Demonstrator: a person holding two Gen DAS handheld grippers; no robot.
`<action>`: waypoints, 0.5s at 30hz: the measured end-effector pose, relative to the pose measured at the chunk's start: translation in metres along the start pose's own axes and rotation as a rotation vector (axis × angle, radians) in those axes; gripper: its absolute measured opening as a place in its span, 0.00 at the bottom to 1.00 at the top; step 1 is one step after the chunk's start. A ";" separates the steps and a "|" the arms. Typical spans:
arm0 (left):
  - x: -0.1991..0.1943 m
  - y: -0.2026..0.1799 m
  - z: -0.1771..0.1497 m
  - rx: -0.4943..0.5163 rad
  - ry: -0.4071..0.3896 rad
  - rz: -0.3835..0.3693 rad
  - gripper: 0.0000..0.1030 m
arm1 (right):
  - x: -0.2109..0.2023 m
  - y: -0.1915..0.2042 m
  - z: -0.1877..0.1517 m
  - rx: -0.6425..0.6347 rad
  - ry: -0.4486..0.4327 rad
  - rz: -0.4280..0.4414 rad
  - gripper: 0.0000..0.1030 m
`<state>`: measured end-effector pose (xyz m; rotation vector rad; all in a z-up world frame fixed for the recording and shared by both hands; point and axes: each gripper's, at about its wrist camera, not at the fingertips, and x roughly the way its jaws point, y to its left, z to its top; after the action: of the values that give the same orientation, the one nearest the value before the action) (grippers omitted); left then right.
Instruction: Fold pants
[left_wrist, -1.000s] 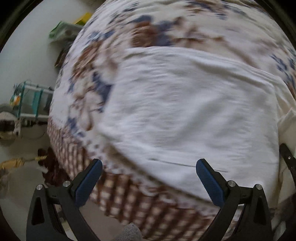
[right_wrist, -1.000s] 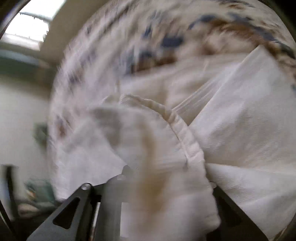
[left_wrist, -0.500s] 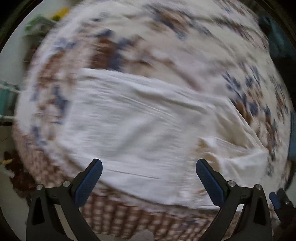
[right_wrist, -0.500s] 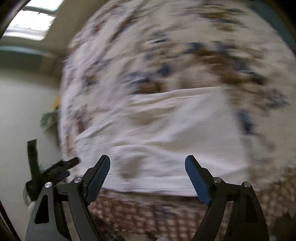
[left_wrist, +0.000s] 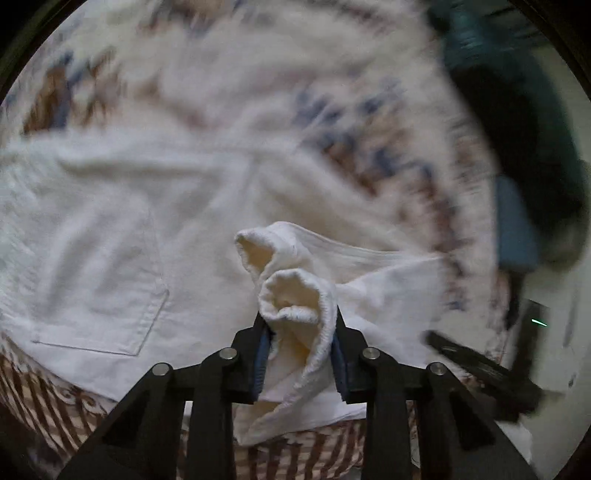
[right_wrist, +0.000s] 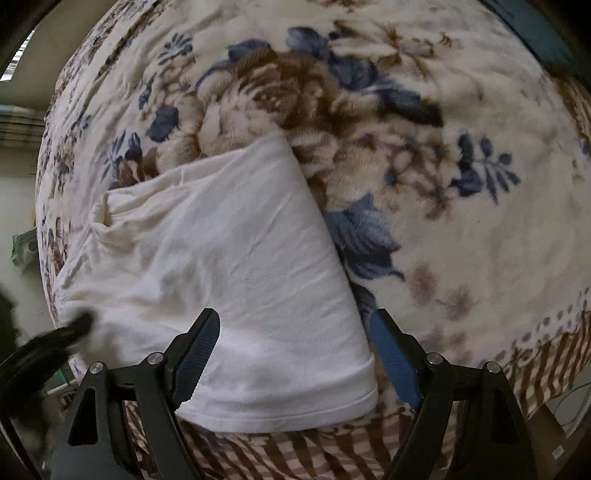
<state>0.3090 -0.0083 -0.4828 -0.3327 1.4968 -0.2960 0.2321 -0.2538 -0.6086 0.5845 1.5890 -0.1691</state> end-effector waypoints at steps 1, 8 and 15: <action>-0.012 0.001 -0.001 0.017 -0.036 -0.010 0.25 | 0.002 -0.002 -0.001 0.008 0.007 0.008 0.83; 0.038 0.092 0.008 -0.176 0.123 0.098 0.30 | 0.016 0.006 -0.012 -0.049 0.063 -0.017 0.83; 0.001 0.102 -0.001 -0.310 0.093 -0.069 0.40 | 0.015 0.031 -0.015 -0.125 0.066 0.004 0.83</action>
<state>0.3070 0.0849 -0.5237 -0.6259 1.6265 -0.1343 0.2331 -0.2168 -0.6141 0.5005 1.6496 -0.0473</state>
